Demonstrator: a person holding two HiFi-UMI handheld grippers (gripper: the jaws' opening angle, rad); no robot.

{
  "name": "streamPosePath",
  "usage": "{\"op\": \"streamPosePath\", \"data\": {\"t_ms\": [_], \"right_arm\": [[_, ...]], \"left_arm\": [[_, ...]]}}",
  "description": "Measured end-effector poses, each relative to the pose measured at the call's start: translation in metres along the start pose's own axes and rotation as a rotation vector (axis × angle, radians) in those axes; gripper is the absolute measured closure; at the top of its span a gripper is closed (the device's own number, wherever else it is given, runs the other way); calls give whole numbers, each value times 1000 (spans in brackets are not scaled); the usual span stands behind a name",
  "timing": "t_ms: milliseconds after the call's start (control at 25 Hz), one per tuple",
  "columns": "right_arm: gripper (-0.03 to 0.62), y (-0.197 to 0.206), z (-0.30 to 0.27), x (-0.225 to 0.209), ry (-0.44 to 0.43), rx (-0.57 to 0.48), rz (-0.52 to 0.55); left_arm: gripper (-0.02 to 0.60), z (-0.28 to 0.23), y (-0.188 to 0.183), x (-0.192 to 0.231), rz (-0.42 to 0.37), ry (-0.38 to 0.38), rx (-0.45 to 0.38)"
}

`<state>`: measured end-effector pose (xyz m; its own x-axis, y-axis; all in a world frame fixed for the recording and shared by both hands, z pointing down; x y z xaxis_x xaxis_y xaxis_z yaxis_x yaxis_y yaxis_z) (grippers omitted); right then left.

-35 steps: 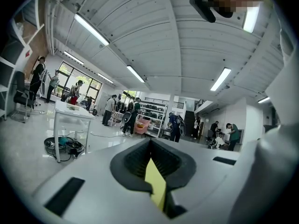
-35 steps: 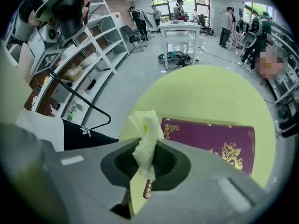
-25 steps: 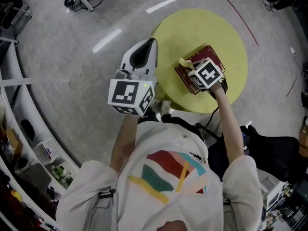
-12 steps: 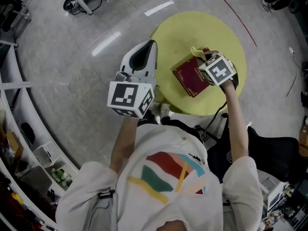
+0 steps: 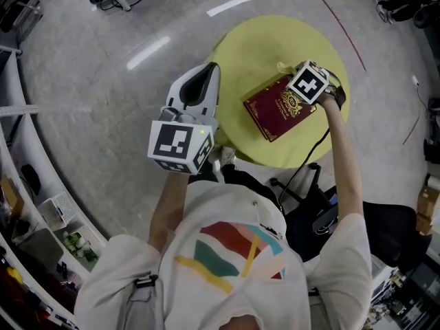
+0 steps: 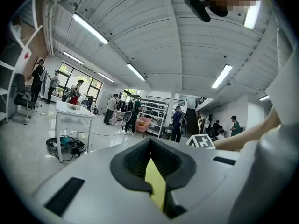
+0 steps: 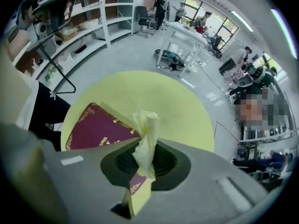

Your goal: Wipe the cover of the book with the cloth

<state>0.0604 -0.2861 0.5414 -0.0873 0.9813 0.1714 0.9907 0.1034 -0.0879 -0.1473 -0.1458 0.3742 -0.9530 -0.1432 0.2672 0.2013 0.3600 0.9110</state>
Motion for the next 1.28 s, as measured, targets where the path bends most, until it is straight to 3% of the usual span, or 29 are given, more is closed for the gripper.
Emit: {"op": "streamPosePath", "data": {"t_ms": [120,320,600,920,1280], "right_arm": [[566,12,-20,-16,-12,117,93],[566,14,-46,-23,-57,167,383],[566,25,-65,-31,34,338,747],[566,17,-59,-11,-7,364,895],[566,-29,-47,69,-90,262,1039]], "left_arm": [[566,0,10,5,3,-24,29],[566,-4,34,19,49,-43,59],[566,-4,56,34,91,-74,88],[566,-7,49,34,95,-72,64],[566,9,52,42,114,-92,41]]}}
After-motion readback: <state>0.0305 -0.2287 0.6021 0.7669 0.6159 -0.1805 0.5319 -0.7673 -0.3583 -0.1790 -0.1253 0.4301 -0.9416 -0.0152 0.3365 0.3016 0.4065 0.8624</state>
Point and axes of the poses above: the fingertips, and each gripper's own axes: z backward along the fingers, x to its left, y out of its underside, the point moved 3 cm from there along z, backward along the fingers, and after that the axes turned 12 degrees about x, right-handed, at the moved point
